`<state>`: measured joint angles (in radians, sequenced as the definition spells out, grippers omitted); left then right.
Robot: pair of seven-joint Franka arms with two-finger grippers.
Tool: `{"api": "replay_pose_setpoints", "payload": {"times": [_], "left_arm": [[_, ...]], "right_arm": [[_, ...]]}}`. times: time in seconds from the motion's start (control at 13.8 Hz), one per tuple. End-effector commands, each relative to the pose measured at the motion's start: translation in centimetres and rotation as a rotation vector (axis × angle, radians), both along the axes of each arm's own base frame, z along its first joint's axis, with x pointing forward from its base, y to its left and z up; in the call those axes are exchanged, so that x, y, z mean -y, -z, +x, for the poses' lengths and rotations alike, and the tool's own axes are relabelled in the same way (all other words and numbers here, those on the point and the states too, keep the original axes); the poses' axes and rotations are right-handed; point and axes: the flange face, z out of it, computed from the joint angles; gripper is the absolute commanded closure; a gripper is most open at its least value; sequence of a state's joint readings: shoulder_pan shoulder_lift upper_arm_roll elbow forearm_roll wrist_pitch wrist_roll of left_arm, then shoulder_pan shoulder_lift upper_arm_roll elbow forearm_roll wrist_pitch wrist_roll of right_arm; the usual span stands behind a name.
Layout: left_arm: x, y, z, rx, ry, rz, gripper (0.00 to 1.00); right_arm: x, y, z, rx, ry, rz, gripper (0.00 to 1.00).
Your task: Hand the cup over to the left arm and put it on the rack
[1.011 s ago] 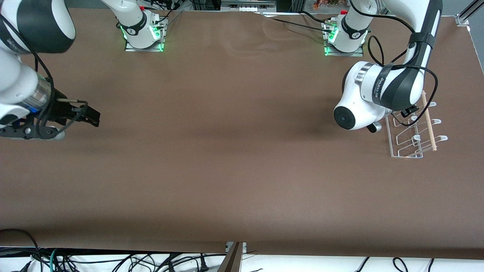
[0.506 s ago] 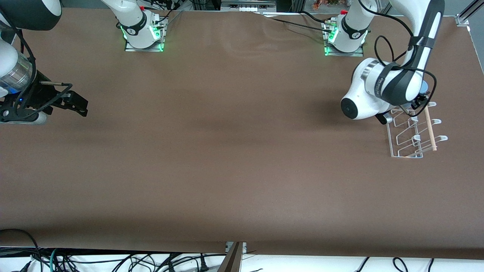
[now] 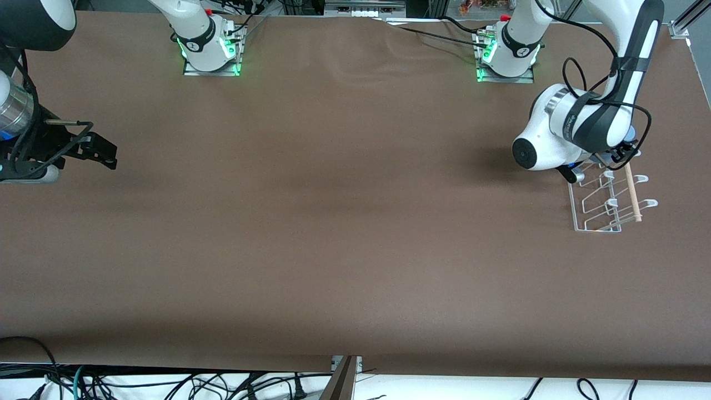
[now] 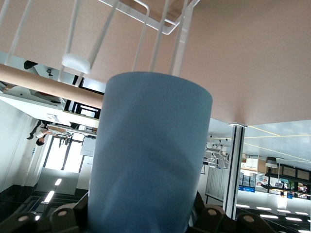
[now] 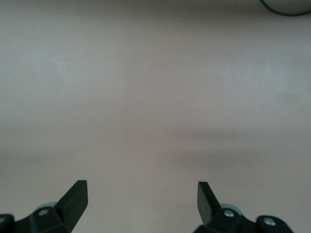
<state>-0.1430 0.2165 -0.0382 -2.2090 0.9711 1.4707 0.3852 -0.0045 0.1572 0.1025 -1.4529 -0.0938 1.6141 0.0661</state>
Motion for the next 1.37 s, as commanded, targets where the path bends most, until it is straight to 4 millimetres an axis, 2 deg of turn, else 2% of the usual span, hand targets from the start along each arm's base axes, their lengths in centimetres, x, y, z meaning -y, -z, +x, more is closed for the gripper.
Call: {"api": "replay_pose_setpoints", "payload": {"times": [0.0,0.36,0.43,0.51,0.58,0.72,1.01,1.16,1.3], "left_arm": [[-0.8,0.6,-0.2,0.015,0.016,0.02,0.98],[-0.7,2.0,-0.2,0.02,0.019,0.017,0.93],[-0.7,2.2,-0.2,0.018,0.021,0.013,0.82],[-0.7,2.4,-0.2,0.018,0.02,0.012,0.53],[-0.8,2.4,-0.1,0.021,0.021,0.009,0.01],[-0.8,2.2,0.0,0.027,0.019,0.008,0.0],[-1.0,0.1,0.8,0.076,-0.012,-0.007,0.0],[-0.8,-1.8,1.3,0.127,-0.086,-0.066,0.0],[-1.2,-4.9,2.2,0.205,-0.225,-0.167,0.0]], "right_arm": [[0.3,-0.4,-0.4,-0.009,-0.005,0.029,0.0],[0.8,-0.1,-0.2,-0.013,0.005,0.033,0.0],[0.8,-0.2,-0.2,-0.011,0.005,0.033,0.0],[0.8,-0.2,-0.2,-0.011,0.005,0.033,0.0],[0.9,-0.2,-0.2,-0.011,0.006,0.032,0.0],[0.8,-0.2,-0.2,-0.011,0.005,0.033,0.0],[0.8,-0.1,-0.2,-0.013,0.005,0.033,0.0],[0.8,-0.1,-0.1,-0.008,0.001,0.033,0.0],[0.9,0.1,0.0,-0.012,-0.003,0.033,0.0]]}}
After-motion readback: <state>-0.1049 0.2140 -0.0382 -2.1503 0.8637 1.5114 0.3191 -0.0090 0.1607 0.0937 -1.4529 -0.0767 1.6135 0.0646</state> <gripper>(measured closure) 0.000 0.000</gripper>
